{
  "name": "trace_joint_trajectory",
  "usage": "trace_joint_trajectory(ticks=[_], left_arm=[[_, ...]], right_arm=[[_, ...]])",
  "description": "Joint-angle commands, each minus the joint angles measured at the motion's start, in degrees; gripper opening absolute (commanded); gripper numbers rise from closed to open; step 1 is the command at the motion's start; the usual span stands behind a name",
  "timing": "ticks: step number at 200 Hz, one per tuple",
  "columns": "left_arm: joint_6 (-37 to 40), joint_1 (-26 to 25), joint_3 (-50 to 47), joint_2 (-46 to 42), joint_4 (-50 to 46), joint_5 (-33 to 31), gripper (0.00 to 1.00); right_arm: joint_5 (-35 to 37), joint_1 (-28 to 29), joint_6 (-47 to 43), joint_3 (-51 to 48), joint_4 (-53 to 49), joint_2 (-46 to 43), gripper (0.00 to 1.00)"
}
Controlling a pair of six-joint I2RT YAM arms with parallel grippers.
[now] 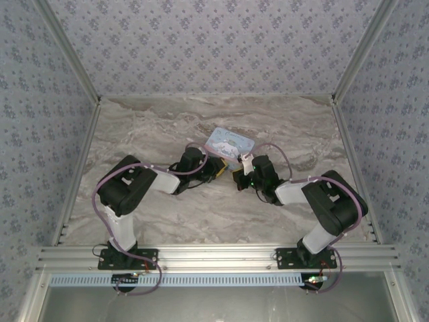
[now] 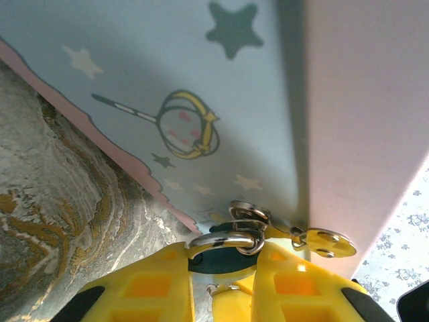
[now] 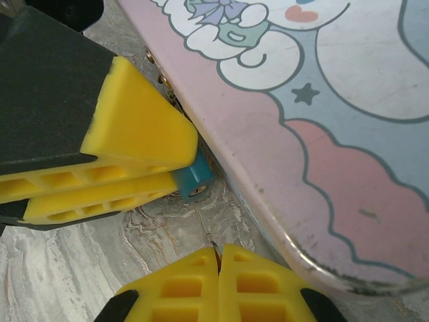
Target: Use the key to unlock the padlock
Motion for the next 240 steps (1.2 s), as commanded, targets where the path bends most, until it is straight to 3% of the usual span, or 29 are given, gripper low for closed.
trace_joint_trajectory(ticks=[1, 150, 240], left_arm=[[-0.37, -0.48, 1.15, 0.68, 1.27, 1.62, 0.2], [-0.41, -0.56, 0.91, 1.07, 0.97, 1.63, 0.2], [-0.22, -0.6, 0.95, 0.69, 0.68, 1.54, 0.2]], right_arm=[[-0.28, -0.5, 0.59, 1.02, 1.6, -1.45, 0.02], [-1.82, -0.81, 0.59, 0.91, 2.2, -2.27, 0.02], [0.9, -0.46, -0.2, 1.72, 0.22, -1.02, 0.02]])
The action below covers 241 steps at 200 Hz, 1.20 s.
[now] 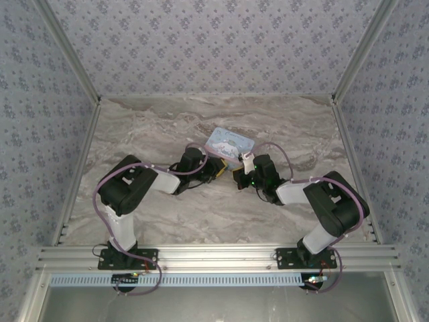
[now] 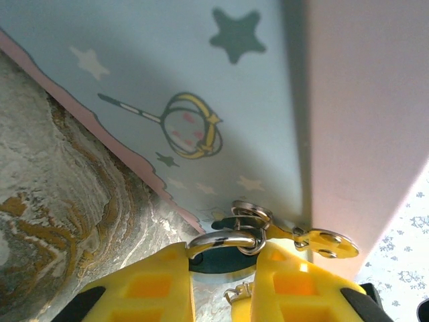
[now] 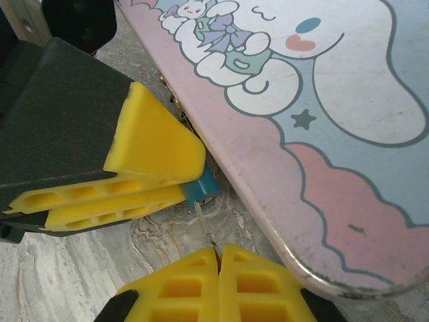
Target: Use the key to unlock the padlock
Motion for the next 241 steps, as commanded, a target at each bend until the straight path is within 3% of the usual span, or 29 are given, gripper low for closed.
trace_joint_trajectory(ticks=[1, 98, 241], left_arm=[[-0.19, -0.6, 0.95, 0.27, 0.66, 1.6, 0.2], [-0.47, -0.6, 0.99, 0.28, 0.85, 1.59, 0.2], [-0.72, -0.68, 0.94, 0.28, 0.7, 1.87, 0.2]], right_arm=[[1.93, 0.11, -0.24, 1.69, -0.04, -0.14, 0.02], [3.23, 1.25, -1.75, 3.76, -2.99, 2.74, 0.02], [4.23, -0.06, -0.55, 3.72, -0.99, 0.34, 0.02]])
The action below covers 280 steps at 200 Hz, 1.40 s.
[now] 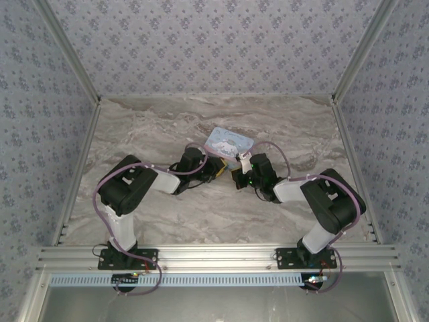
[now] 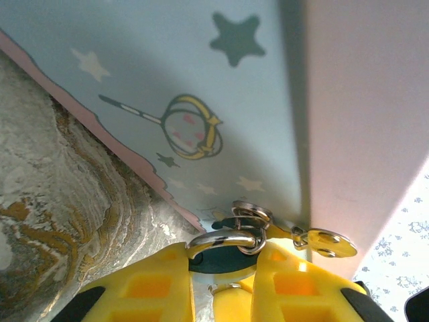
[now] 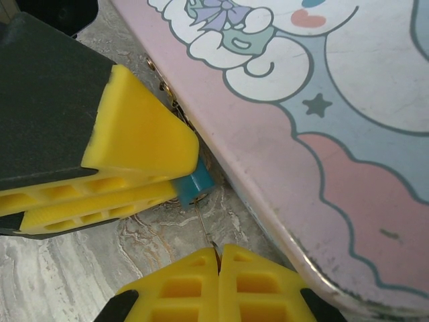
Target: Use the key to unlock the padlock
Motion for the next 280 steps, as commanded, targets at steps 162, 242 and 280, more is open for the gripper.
trace_joint_trajectory(ticks=[162, 242, 280], left_arm=[[-0.37, -0.68, 0.78, 0.54, 0.56, 2.55, 0.2], [-0.55, -0.63, 0.76, 0.59, 0.73, 2.57, 0.2], [-0.7, -0.68, 0.84, 0.79, 0.82, 2.81, 0.2]], right_arm=[[2.66, -0.74, -0.47, 1.81, 1.04, -1.09, 0.02], [0.89, -0.01, -1.16, 2.99, 0.7, -0.04, 0.02], [-0.94, 0.33, -1.38, 3.53, 0.82, -0.22, 0.02]])
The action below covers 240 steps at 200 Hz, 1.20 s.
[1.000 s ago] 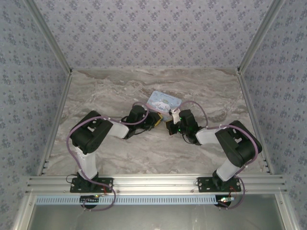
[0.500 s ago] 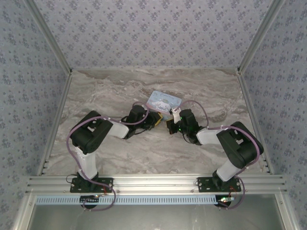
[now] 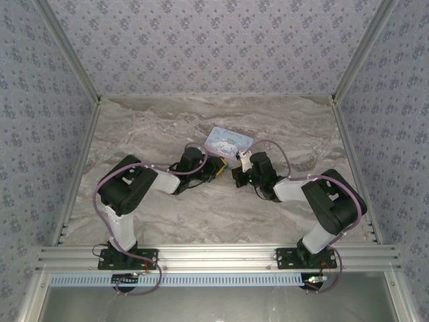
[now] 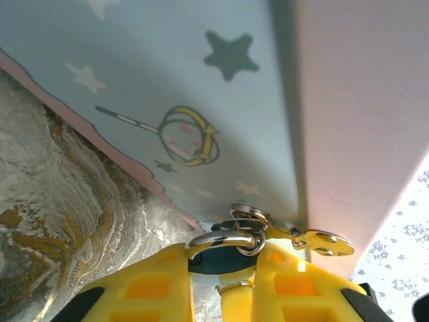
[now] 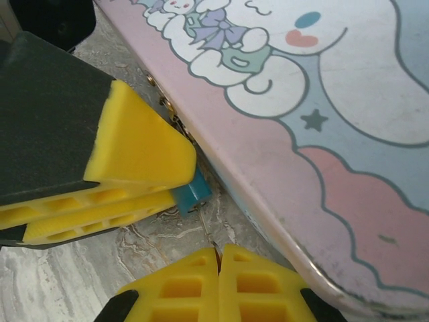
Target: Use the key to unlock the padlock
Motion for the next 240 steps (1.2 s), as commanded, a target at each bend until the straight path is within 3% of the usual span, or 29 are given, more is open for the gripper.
trace_joint_trajectory(ticks=[1, 91, 142, 240], left_arm=[[-0.23, -0.69, 0.82, 0.8, 0.1, 3.21, 0.2], [-0.81, -0.91, 0.87, 0.55, 0.1, 3.67, 0.2], [-1.78, -1.32, 0.89, -0.68, -1.11, 4.54, 0.2], [-2.31, -1.56, 2.46, -2.27, -3.59, 6.34, 0.2]], right_arm=[[-1.4, 0.41, -1.32, 2.51, 1.67, 0.28, 0.02], [-0.87, 0.27, -1.6, 3.66, 3.14, 0.57, 0.02], [1.58, 0.57, -6.06, 4.8, 2.71, 1.09, 0.02], [-1.28, 0.32, -7.56, 4.36, 5.04, 2.08, 0.01]])
